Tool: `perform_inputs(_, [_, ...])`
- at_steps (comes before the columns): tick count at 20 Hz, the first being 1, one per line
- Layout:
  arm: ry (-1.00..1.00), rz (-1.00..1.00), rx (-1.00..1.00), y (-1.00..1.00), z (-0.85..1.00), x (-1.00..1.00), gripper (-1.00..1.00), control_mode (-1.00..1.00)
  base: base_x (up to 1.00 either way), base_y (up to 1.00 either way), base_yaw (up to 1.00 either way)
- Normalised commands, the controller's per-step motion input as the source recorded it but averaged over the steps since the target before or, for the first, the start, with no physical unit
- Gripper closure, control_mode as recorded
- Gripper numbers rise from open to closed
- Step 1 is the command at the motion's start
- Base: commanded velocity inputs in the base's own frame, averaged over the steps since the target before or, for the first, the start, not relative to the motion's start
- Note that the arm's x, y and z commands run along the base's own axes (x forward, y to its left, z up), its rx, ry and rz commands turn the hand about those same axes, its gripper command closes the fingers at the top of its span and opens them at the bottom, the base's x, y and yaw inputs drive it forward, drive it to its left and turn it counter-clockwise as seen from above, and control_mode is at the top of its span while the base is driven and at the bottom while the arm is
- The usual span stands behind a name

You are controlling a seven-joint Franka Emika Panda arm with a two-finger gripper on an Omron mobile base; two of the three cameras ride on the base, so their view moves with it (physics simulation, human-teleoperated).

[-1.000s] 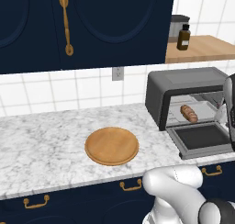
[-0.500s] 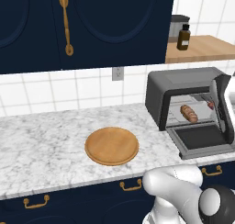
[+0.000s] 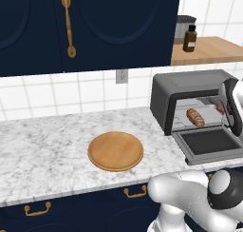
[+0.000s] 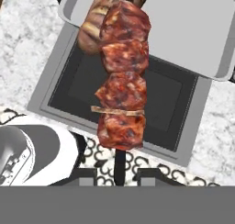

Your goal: Pick up the kebab skewer and baguette bread, and place them inside the toaster oven. Close the toaster oven door and start by setting the timer.

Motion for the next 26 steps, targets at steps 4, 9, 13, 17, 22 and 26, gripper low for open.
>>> perform_inputs(4, [0.07, 0.03, 0.0, -0.06, -0.25, 0.25, 1.0, -1.0, 0.0, 0.0, 0.0])
perform_inputs(9, [0.06, 0.06, 0.0, -0.16, -0.23, 0.44, 1.0, -1.0, 0.0, 0.0, 0.0])
perform_inputs(13, [0.03, 0.08, 0.0, -0.16, -0.2, 0.37, 1.0, -1.0, 0.0, 0.0, 0.0])
perform_inputs(17, [0.0, 0.09, 0.0, -0.11, -0.01, 0.24, 1.0, -1.0, 0.0, 0.0, 0.0])
perform_inputs(22, [0.0, 0.04, 0.0, 0.0, -0.02, 0.2, 1.0, -1.0, 0.0, 0.0, 0.0])
perform_inputs(26, [0.0, 0.0, 0.0, 0.0, -0.14, 0.25, 1.0, -1.0, 0.0, 0.0, 0.0])
